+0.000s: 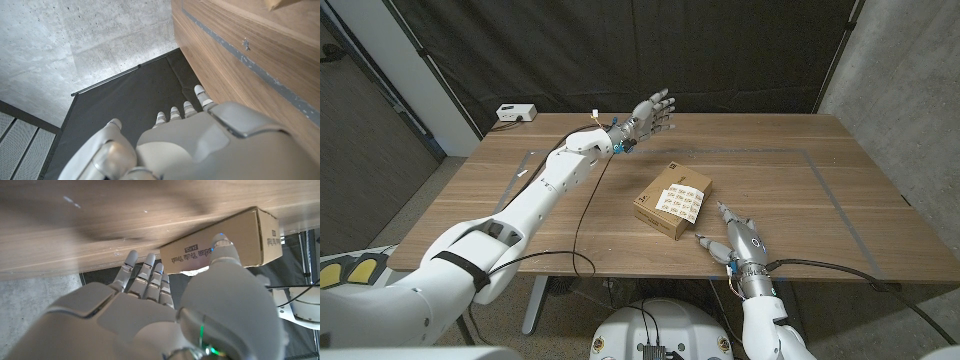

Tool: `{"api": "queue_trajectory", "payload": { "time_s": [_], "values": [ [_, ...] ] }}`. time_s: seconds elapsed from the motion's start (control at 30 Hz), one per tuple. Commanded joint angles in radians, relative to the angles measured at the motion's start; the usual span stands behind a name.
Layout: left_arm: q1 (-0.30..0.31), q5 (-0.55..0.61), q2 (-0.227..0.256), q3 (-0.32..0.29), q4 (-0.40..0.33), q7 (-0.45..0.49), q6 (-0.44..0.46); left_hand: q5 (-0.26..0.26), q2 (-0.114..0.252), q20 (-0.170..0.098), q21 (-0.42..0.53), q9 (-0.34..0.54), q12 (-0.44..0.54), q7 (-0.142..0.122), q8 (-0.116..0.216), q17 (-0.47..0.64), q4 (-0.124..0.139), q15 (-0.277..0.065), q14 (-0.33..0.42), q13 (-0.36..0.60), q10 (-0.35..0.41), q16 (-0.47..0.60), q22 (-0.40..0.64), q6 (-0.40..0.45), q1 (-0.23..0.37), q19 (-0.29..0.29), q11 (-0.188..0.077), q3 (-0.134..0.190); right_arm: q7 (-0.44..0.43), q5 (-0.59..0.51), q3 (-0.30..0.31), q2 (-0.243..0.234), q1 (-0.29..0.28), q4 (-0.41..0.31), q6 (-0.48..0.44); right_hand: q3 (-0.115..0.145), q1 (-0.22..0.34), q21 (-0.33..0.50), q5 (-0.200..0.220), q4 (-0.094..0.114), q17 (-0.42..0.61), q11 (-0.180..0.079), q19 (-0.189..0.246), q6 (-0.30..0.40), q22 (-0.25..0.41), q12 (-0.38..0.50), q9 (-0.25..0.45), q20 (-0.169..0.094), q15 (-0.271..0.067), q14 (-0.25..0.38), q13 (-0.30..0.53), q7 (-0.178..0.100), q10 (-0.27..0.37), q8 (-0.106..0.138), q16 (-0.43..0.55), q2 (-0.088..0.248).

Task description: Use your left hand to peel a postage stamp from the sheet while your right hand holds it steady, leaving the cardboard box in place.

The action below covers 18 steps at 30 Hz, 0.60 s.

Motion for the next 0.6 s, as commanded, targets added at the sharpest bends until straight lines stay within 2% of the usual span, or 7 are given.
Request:
{"api": "queue_trajectory", "payload": {
  "time_s": [0.03,0.2,0.27,0.37,0.4,0.47,0.6],
  "values": [
    [-0.003,-0.015,0.01,-0.009,-0.017,-0.024,0.006,-0.002,0.039,0.0,-0.002,0.002,-0.003,-0.001,-0.003,0.006,0.007,-0.008,-0.093,0.003,-0.051,0.001,0.005,-0.049,-0.012,-0.167,0.01,0.001,-0.186,-0.028,-0.02,0.072,0.068,0.16,0.063,-0.006,0.021,0.013,0.009,-0.01,0.005,-0.005,0.016,0.036,0.006,0.017,0.001,-0.007,-0.064,0.032,-0.001,-0.011,0.038,0.015,0.022,0.0],
    [-0.005,-0.024,0.01,-0.011,-0.015,-0.036,0.018,-0.002,0.038,0.001,-0.001,0.002,-0.004,-0.002,-0.003,0.006,0.009,-0.01,-0.094,0.003,-0.053,0.001,0.006,-0.049,-0.018,-0.165,0.011,-0.002,-0.236,-0.02,-0.024,0.077,0.095,0.221,0.101,-0.011,0.029,0.017,0.011,-0.011,0.009,-0.009,0.021,0.052,0.008,0.022,0.0,-0.01,-0.072,0.044,-0.002,-0.009,0.052,0.019,0.034,0.001],
    [-0.008,-0.027,0.009,-0.011,-0.01,-0.044,0.016,-0.002,0.037,0.001,0.001,0.002,-0.004,-0.002,-0.003,0.006,0.01,-0.01,-0.093,0.003,-0.053,0.002,0.006,-0.049,-0.022,-0.161,0.011,-0.004,-0.278,-0.014,-0.026,0.083,0.107,0.256,0.124,-0.01,0.044,0.023,0.016,-0.016,0.011,-0.016,0.032,0.06,0.009,0.025,-0.001,-0.013,-0.078,0.056,-0.003,-0.018,0.062,0.021,0.044,0.005],
    [-0.008,-0.031,0.007,-0.014,-0.011,-0.049,0.012,-0.002,0.037,0.0,0.001,0.002,-0.005,-0.004,-0.004,0.006,0.011,-0.011,-0.095,0.003,-0.056,0.002,0.006,-0.05,-0.025,-0.161,0.012,-0.006,-0.371,-0.003,-0.031,0.091,0.136,0.333,0.177,-0.017,0.069,0.044,0.025,-0.019,0.025,-0.042,0.07,0.11,0.015,0.043,-0.002,-0.033,-0.105,0.098,-0.006,-0.046,0.114,0.036,0.081,0.01],
    [-0.008,-0.031,0.007,-0.014,-0.011,-0.049,0.012,-0.002,0.036,0.0,0.001,0.002,-0.005,-0.004,-0.004,0.006,0.011,-0.012,-0.094,0.003,-0.056,0.002,0.006,-0.05,-0.026,-0.16,0.011,-0.006,-0.374,-0.003,-0.031,0.091,0.136,0.335,0.178,-0.014,0.094,0.056,0.031,-0.025,0.03,-0.052,0.089,0.132,0.017,0.052,-0.002,-0.044,-0.119,0.115,-0.009,-0.055,0.143,0.042,0.097,0.017],
    [-0.005,-0.036,0.008,-0.016,-0.019,-0.053,0.017,-0.002,0.036,0.0,0.001,0.002,-0.005,-0.005,-0.004,0.006,0.012,-0.012,-0.094,0.003,-0.057,0.002,0.006,-0.05,-0.028,-0.16,0.011,-0.007,-0.447,0.003,-0.036,0.088,0.162,0.394,0.23,-0.016,0.108,0.065,0.035,-0.027,0.036,-0.052,0.103,0.157,0.019,0.061,-0.002,-0.052,-0.132,0.138,-0.011,-0.065,0.169,0.049,0.115,0.017],
    [0.005,-0.036,0.017,-0.02,-0.041,-0.041,0.029,-0.001,0.035,0.001,0.001,0.002,-0.006,-0.007,-0.005,0.006,0.013,-0.014,-0.094,0.003,-0.058,0.002,0.007,-0.051,-0.033,-0.159,0.008,-0.01,-0.575,0.008,-0.046,0.089,0.209,0.488,0.311,-0.033,0.15,0.102,0.049,-0.027,0.067,-0.088,0.158,0.259,0.024,0.095,-0.003,-0.083,-0.181,0.224,-0.02,-0.103,0.282,0.077,0.191,0.014]
  ]
}}
